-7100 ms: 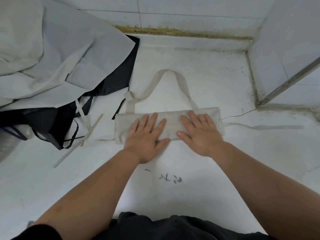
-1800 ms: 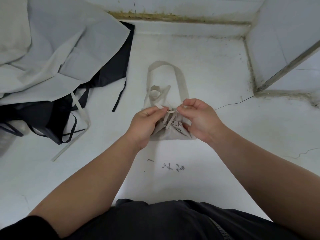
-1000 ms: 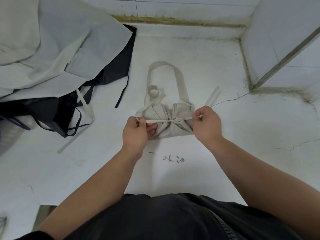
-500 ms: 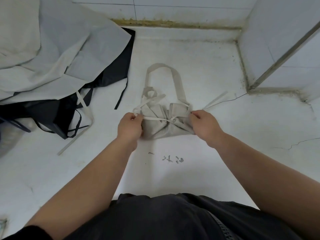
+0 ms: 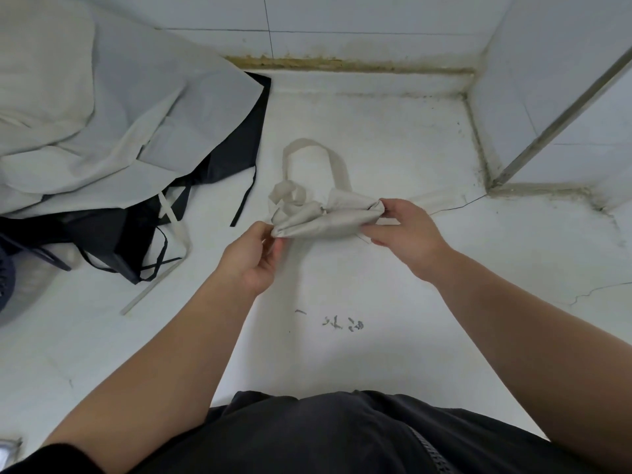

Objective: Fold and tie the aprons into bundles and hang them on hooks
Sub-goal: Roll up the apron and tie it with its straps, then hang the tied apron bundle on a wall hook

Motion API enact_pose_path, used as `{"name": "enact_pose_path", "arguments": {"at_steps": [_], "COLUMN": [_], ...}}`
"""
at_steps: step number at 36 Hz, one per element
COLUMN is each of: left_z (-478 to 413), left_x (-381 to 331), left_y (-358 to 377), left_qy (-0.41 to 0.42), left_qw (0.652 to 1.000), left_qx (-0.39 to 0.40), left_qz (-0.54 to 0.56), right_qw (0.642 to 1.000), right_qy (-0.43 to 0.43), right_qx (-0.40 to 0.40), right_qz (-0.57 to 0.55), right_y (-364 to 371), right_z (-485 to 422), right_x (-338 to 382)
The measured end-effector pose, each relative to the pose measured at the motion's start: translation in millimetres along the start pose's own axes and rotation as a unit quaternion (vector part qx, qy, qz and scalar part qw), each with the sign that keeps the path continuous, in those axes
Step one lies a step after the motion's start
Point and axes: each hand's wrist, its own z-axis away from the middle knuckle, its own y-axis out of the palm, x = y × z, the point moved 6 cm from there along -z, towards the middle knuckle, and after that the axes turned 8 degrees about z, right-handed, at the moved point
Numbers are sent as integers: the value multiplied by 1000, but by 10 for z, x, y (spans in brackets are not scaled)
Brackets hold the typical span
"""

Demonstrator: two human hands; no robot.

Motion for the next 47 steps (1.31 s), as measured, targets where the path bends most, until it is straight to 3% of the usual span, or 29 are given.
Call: {"name": "enact_pose_path", "arguments": {"at_steps": [4, 6, 9, 14, 17, 21, 24, 29, 37, 40, 47], "left_z": [45, 37, 2, 51, 95, 147, 189, 187, 174, 261, 418], "left_x": [-7, -43, -153, -132, -90, 31, 78, 50, 256, 242, 191], "left_y": [26, 25, 50, 179, 215, 292, 342, 408, 542, 603, 713], "left_qy": [5, 35, 149, 249, 306, 317, 338, 365, 366, 410, 430], "left_qw": [1000, 996, 956, 934, 903, 874, 830, 806, 764, 749, 755], "left_qx": [-2, -6, -23, 26, 28, 37, -14, -71, 31, 52, 132], "left_qz": [-16, -82, -252, -254, -300, -366, -443, -461, -531, -517, -477], "right_qw": [992, 987, 988, 990, 989, 985, 986, 985, 971, 970, 961], "right_qy": [-25, -33, -24, 21, 41, 55, 42, 3, 27, 28, 3], "right_qx": [-47, -66, -94, -112, -120, -128, -118, -98, -130, -92, -20], "right_qz": [115, 144, 121, 82, 81, 102, 112, 140, 200, 222, 275], "right_y": [-12, -22, -34, 0, -25, -50, 3, 174, 201, 258, 298], "right_z": [-20, -19, -30, -87, -111, -112, -84, 9, -90, -145, -186], "right_x": [-3, 0, -14, -120, -131, -119, -52, 115, 67, 70, 142]}}
